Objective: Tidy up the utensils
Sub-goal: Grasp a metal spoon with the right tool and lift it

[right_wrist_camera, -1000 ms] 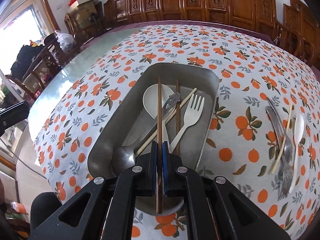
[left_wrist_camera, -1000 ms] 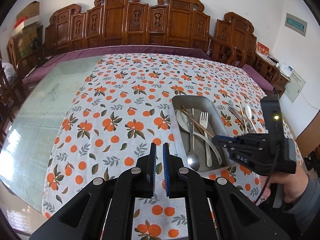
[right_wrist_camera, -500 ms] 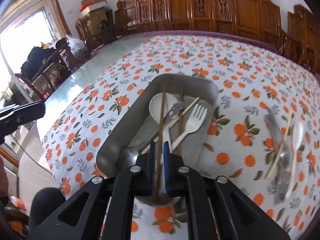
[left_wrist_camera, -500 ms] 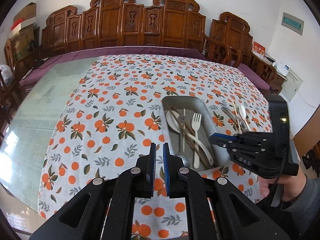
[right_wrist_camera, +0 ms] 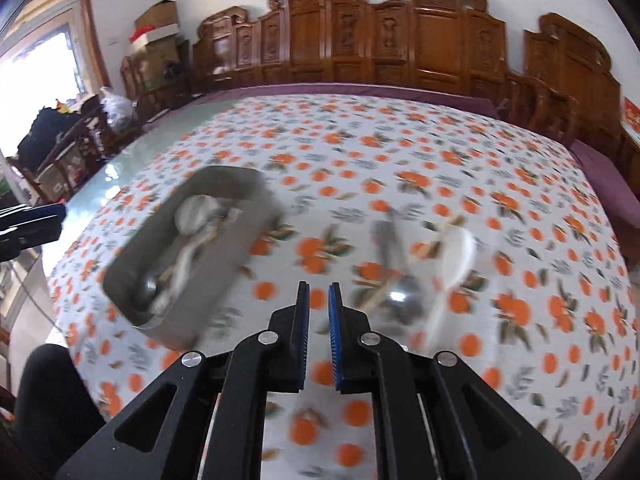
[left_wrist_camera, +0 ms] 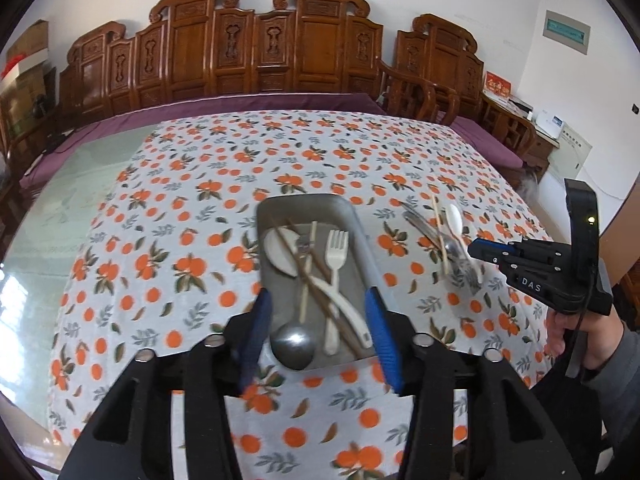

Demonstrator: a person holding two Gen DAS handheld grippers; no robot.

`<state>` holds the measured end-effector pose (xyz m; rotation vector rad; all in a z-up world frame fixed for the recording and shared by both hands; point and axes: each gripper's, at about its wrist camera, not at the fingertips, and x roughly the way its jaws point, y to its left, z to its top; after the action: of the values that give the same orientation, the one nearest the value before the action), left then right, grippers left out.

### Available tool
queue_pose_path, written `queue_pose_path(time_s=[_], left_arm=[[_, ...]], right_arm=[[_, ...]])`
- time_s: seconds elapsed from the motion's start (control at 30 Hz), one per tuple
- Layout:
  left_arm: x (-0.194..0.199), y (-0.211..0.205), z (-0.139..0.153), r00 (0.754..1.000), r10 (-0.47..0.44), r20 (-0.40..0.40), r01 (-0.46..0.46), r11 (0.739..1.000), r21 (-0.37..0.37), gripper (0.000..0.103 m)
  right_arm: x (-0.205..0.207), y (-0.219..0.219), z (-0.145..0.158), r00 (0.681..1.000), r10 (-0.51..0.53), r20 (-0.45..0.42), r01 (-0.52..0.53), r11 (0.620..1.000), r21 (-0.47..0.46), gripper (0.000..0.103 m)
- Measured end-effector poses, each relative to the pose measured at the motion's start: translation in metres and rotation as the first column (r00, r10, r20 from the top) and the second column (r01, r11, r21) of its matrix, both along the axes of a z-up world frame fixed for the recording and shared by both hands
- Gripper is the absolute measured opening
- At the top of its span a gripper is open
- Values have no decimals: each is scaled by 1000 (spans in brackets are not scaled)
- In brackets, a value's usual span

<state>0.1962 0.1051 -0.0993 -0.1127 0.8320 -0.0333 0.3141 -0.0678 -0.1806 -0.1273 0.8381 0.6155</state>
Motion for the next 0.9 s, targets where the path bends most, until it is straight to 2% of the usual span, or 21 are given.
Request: queue_pose_path(time_s=[0.07,0.17,0.23,0.67,0.9], left_arm=[[7,-9,-3,1000,-11,0,11,1000,-6,55],[17,-22,-8,1000,-24,-2,24,1000,-8,56],[23,-28,-10,999,-33,-6,33,999,-14,56],[51,-57,-16,996,-83,-6,83,996,-19,56],[56,-61,-21,995,-95,-19,94,995,-21,56]], right_arm=[[8,-11,-6,1000,-13,-8,13,1000,-17,11],[21,-18,-16,1000,-12,-15,11,999,-52,12],[30,-19,-21,1000,-7,-19,5,998,-69,17],[98,10,-40,996,48,-80,-58,989,-133,19],[114,20,-57,992,52,-116,-74,977,-200,18]])
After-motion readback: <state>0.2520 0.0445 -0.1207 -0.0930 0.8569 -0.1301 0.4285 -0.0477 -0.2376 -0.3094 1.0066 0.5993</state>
